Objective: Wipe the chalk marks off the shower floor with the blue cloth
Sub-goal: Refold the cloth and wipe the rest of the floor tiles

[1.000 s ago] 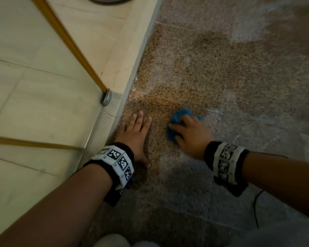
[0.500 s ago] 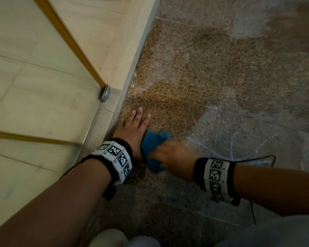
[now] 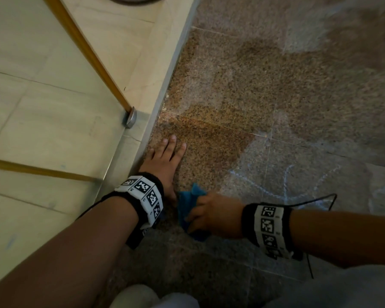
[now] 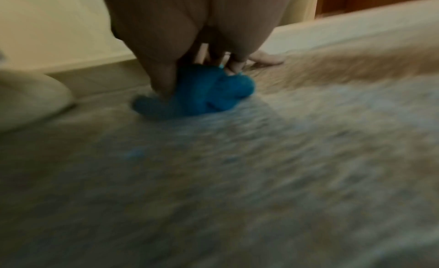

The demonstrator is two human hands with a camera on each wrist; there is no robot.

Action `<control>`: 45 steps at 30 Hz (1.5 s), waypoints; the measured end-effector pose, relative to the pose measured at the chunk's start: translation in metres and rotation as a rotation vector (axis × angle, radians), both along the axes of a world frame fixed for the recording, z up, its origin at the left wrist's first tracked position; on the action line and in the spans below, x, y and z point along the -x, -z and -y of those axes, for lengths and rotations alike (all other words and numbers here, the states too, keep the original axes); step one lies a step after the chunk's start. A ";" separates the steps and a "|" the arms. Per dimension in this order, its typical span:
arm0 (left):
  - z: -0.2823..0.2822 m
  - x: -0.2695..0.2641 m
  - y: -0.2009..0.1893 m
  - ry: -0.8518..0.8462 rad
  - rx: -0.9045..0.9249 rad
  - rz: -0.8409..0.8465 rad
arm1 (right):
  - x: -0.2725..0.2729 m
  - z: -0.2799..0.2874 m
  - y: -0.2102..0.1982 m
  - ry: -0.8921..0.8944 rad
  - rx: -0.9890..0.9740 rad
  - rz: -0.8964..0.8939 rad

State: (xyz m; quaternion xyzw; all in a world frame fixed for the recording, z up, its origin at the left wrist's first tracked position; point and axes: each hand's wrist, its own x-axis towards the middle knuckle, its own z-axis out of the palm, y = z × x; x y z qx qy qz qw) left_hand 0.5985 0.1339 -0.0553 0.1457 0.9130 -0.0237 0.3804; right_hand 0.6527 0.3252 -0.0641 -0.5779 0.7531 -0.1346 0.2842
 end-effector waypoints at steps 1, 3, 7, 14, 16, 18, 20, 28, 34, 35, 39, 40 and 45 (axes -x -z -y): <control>0.000 0.000 0.000 0.001 -0.001 0.002 | 0.004 0.000 -0.002 0.034 0.007 0.025; 0.001 0.001 0.001 0.004 0.005 0.008 | 0.022 -0.001 -0.003 0.173 0.003 -0.035; 0.001 0.001 0.002 0.011 0.017 0.008 | 0.050 -0.015 0.007 0.430 -0.056 -0.129; -0.002 0.002 0.001 0.032 0.042 -0.006 | -0.006 -0.008 0.015 -0.041 0.081 -0.072; -0.001 0.005 -0.002 0.050 0.065 0.013 | 0.011 -0.017 0.013 0.041 0.116 -0.066; -0.001 0.010 -0.006 0.057 0.080 0.016 | 0.038 -0.030 0.009 0.298 0.136 -0.127; -0.006 0.012 -0.008 0.053 0.054 0.002 | 0.063 -0.049 0.010 0.650 0.051 -0.150; -0.051 0.003 0.003 0.082 -0.058 0.058 | 0.033 -0.058 0.001 0.545 -0.085 -0.042; -0.052 0.001 0.006 0.074 -0.029 0.050 | 0.063 -0.086 -0.003 0.761 -0.138 -0.204; -0.052 0.001 0.006 0.070 -0.033 0.049 | 0.064 -0.087 -0.002 0.847 -0.158 -0.204; -0.051 0.001 0.008 0.067 -0.021 0.040 | 0.039 -0.075 -0.002 0.770 -0.145 -0.139; -0.051 0.001 0.008 0.067 -0.018 0.043 | 0.030 -0.072 -0.003 0.661 -0.131 -0.104; -0.051 0.002 0.006 0.061 -0.016 0.038 | 0.062 -0.099 -0.004 0.797 -0.158 -0.223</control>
